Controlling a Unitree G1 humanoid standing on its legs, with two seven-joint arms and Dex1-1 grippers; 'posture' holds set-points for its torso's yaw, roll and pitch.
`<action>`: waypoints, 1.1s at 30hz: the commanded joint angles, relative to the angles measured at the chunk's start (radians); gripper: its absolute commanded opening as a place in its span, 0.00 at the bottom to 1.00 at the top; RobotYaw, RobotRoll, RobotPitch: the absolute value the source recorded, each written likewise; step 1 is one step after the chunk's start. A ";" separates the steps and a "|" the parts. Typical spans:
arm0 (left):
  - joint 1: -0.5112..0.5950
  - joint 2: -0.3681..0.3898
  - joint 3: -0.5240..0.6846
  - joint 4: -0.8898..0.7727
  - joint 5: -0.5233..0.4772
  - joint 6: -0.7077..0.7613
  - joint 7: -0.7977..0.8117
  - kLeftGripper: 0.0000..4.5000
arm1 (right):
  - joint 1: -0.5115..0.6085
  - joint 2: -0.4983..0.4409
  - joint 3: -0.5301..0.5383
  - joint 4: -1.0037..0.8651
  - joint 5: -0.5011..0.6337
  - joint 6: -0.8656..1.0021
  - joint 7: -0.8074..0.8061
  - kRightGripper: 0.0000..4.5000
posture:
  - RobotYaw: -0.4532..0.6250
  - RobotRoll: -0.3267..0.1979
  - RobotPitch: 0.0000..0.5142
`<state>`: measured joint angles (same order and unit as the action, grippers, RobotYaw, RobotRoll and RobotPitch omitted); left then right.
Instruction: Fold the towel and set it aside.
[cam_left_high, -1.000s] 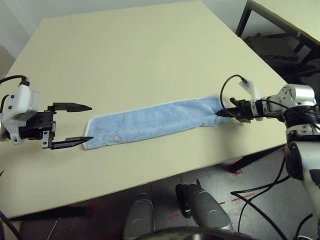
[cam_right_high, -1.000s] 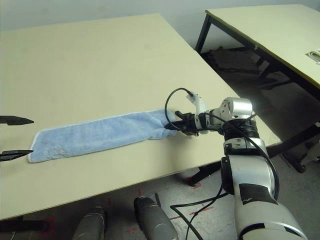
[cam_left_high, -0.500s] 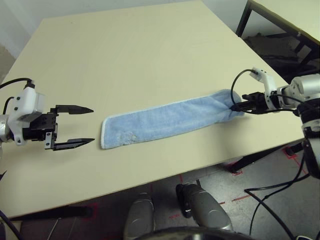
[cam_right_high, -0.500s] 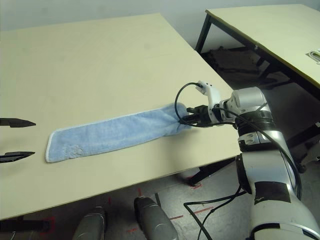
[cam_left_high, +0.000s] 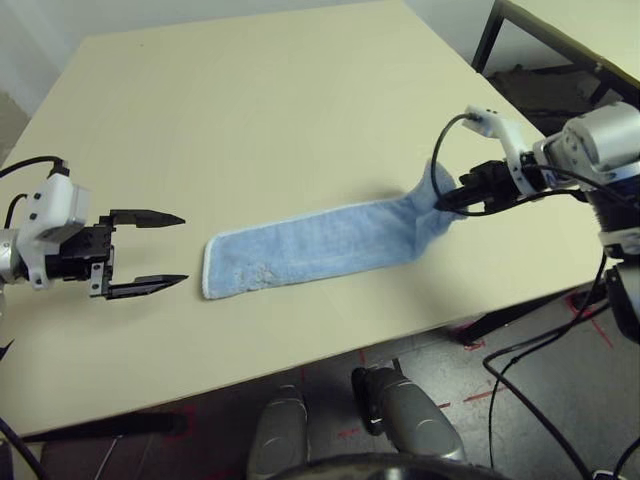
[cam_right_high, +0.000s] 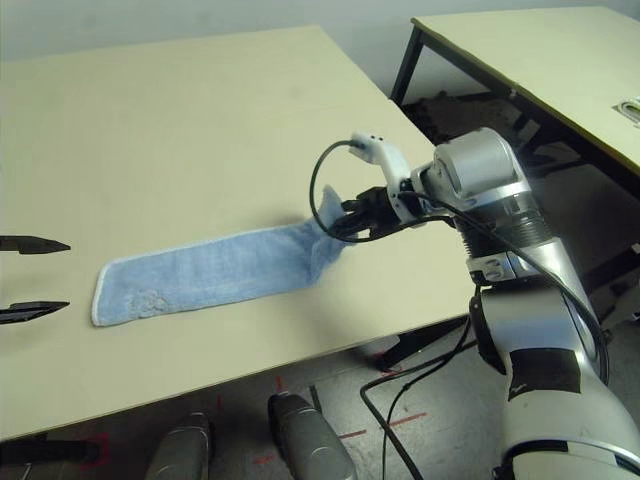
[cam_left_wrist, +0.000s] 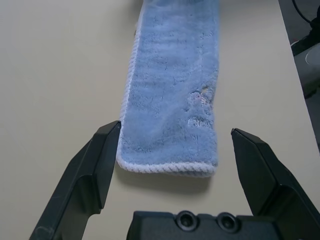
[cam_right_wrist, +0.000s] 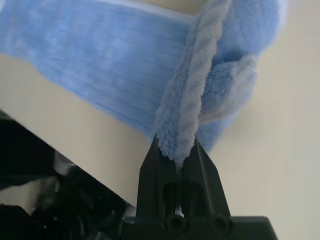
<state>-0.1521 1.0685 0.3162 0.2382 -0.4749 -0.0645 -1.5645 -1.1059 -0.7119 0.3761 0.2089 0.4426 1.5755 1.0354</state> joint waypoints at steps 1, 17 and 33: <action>-0.003 -0.011 -0.014 0.007 0.013 -0.007 0.007 1.00 | 0.013 0.032 -0.013 -0.056 0.082 0.039 -0.067 0.01 | 0.34 0.62 0.29; -0.026 -0.013 -0.025 0.050 0.033 -0.020 0.020 1.00 | 0.019 0.135 -0.171 0.013 0.676 0.039 -0.571 0.98 | 0.34 0.62 0.29; -0.047 -0.025 -0.023 0.059 0.037 -0.019 0.048 1.00 | 0.420 0.199 -0.311 -0.338 0.435 -0.401 -0.745 0.93 | 0.33 0.62 0.29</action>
<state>-0.2109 1.0468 0.2894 0.3065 -0.4419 -0.0877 -1.5267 -0.7221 -0.5313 0.0875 -0.0866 0.9317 1.2518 0.3066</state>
